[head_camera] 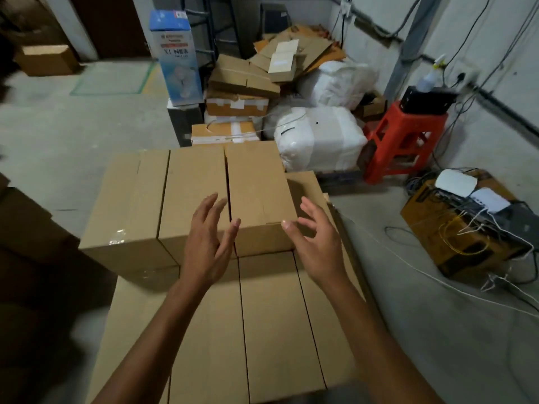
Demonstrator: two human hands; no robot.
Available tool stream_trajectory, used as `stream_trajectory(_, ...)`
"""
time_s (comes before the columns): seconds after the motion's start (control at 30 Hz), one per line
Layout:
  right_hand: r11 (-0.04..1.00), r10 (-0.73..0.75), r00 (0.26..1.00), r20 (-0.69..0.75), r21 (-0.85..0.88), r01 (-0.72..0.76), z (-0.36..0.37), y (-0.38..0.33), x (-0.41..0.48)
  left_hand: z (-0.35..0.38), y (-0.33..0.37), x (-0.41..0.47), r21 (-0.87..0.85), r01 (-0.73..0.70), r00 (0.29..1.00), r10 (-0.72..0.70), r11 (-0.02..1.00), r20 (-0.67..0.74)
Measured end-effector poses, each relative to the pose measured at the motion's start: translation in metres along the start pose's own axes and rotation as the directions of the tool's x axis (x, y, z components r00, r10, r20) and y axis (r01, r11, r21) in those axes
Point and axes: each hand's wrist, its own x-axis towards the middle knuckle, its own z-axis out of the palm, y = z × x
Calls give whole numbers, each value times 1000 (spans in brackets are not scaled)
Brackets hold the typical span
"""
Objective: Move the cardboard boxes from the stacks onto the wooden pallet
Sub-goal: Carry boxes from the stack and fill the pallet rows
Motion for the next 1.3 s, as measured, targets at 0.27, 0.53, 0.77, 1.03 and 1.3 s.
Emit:
stream_trajectory(0.27, 997, -70, 979, 193, -29, 78, -9, 20, -144, -60, 27, -189, 64, 158, 985, -153, 985, -78)
stream_trajectory(0.53, 994, -83, 893, 442, -31, 108, 24, 46, -254, -89, 9, -341, 141, 456, 884, -430, 879, -180)
stream_trajectory(0.77, 993, -48, 743, 668, -46, 106, 82, 44, -333, -131, -2, -451, 111, 635, 757, -588, 764, -285)
stream_trajectory(1.03, 983, -99, 623, 776, -20, 182, 201, 0, -389, -219, -59, -519, 75, 739, 630, -648, 669, -427)
stream_trajectory(1.3, 990, -96, 622, 777, 9, 142, 364, -63, -460, -346, -167, -579, 43, 767, 592, -680, 640, -433)
